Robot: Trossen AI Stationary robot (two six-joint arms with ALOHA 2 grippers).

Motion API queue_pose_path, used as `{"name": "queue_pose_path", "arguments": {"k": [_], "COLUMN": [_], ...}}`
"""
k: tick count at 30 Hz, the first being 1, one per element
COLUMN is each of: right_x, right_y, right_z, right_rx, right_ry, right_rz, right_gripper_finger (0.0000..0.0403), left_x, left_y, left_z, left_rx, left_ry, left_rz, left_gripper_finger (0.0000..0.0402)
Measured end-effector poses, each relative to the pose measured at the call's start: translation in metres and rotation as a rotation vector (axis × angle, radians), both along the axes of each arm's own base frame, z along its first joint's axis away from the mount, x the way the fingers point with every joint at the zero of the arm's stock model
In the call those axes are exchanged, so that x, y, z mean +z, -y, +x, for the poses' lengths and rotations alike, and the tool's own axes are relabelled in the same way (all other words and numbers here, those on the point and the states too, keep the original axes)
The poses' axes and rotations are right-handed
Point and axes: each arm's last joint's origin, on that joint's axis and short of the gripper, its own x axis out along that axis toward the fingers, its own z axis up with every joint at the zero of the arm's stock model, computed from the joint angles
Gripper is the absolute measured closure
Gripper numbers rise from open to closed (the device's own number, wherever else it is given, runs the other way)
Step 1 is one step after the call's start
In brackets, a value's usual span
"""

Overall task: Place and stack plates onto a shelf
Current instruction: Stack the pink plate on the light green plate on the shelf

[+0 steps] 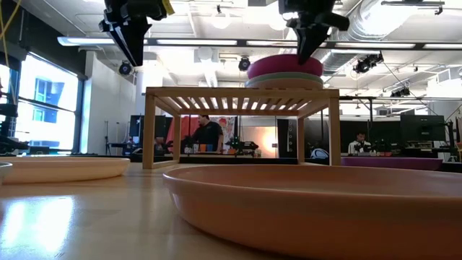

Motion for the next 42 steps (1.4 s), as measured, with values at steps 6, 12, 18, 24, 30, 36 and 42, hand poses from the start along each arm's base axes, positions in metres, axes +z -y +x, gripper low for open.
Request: {"name": "queue_pose_path", "arguments": {"k": [6,12,18,24,30,36,42], "right_x": [-0.0039,-0.0039,-0.0039,-0.0039,-0.0039,-0.0039,-0.0041], "right_y": [0.0001,0.0000,-0.0003,-0.0003,0.0005,0.0005,0.0003], "right_z": [0.0034,0.0035,0.0039,0.0040,0.0037,0.0037,0.0032], "right_rx": [0.006,0.007,0.020,0.020,0.009,0.007,0.001], "right_ry": [-0.013,-0.013,-0.008,-0.008,-0.004,-0.003,-0.006], "right_rz": [0.013,0.014,0.027,0.026,0.028,0.029,0.034], "right_gripper_finger": [0.0403,0.0403,0.0402,0.0402,0.0402,0.0402,0.0402], "left_x": [0.0000,0.0000,0.0000,0.0000,0.0000,0.0000,0.0000], "left_y": [0.0000,0.0001,0.0001,0.0001,0.0001,0.0001,0.0001], "left_z": [0.0001,0.0001,0.0002,0.0002,0.0002,0.0002,0.0002], "left_rx": [-0.001,-0.002,0.000,-0.001,-0.001,-0.001,0.000], "left_ry": [0.001,0.001,0.002,0.001,0.001,0.002,0.002], "left_rz": [0.000,0.000,0.000,0.000,0.000,0.000,0.000], "left_gripper_finger": [0.0306,0.0306,0.0306,0.0306,0.0306,0.0306,0.0306]}}
